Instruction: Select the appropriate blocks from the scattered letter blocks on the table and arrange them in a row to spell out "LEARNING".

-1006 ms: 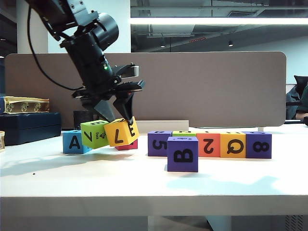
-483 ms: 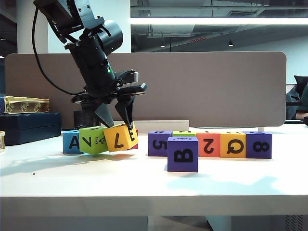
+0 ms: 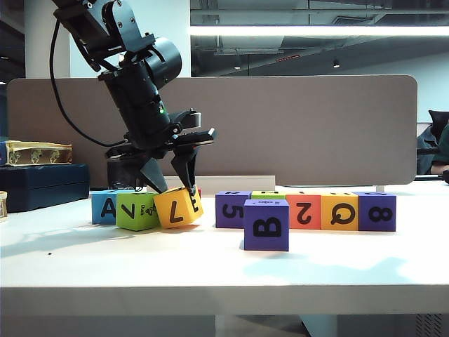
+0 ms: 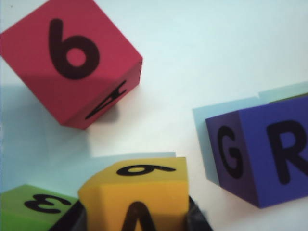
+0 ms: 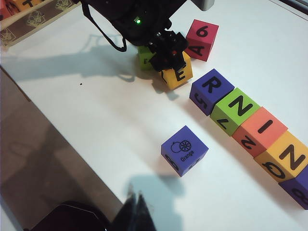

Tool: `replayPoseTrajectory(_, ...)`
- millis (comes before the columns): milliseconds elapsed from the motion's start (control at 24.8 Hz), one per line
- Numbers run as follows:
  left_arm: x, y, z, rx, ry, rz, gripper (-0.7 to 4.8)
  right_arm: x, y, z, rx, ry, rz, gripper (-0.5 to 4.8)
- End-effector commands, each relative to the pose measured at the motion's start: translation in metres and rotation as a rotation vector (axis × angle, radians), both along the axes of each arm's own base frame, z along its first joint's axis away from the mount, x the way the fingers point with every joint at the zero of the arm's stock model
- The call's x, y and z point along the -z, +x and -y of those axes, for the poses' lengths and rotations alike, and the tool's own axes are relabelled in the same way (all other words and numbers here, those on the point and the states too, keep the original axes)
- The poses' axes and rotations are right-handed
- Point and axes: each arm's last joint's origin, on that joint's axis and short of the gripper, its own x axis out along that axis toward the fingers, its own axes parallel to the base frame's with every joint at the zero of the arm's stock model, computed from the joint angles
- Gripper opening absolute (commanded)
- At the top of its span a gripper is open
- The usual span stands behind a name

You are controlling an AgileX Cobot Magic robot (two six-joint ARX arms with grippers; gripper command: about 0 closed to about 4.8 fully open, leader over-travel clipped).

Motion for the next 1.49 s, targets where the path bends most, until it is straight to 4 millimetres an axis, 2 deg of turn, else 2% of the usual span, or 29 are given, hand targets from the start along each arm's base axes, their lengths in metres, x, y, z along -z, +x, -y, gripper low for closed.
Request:
replayPoseTrajectory(40, -0.001, 0.001, 0.001, -0.011, -0.010, 0.010, 2.00, -0.002, 0.000, 0.000, -0.003, 0.007, 0.011, -0.02)
replayPoseTrajectory(322, -0.002, 0.003, 0.002, -0.018, -0.023, 0.022, 2.17, -0.002, -0.001, 0.000, -0.003, 0.007, 0.010, -0.02)
replayPoseTrajectory(402, -0.002, 0.003, 0.002, -0.016, -0.027, 0.023, 2.61, -0.002, -0.001, 0.000, -0.003, 0.007, 0.010, -0.02)
replayPoseTrajectory(443, -0.003, 0.003, 0.002, -0.017, -0.028, 0.025, 3.17, -0.002, -0.001, 0.000, -0.003, 0.006, 0.010, -0.02)
replayPoseTrajectory(523, -0.003, 0.003, 0.002, -0.017, -0.029, 0.026, 3.42, -0.002, -0.001, 0.000, -0.003, 0.005, 0.008, -0.02)
replayPoseTrajectory(966, -0.020, 0.007, 0.004, -0.015, -0.039, 0.039, 3.41, -0.002, -0.001, 0.000, -0.003, 0.005, 0.008, -0.02)
replayPoseTrajectory(1328, -0.023, 0.004, 0.005, 0.010, -0.011, 0.017, 3.41, -0.002, -0.001, 0.000, -0.003, 0.005, 0.008, -0.02)
replayPoseTrajectory(1489, -0.040, 0.004, 0.002, 0.031, 0.054, 0.028, 3.40, -0.002, -0.001, 0.000, -0.003, 0.005, 0.008, -0.02)
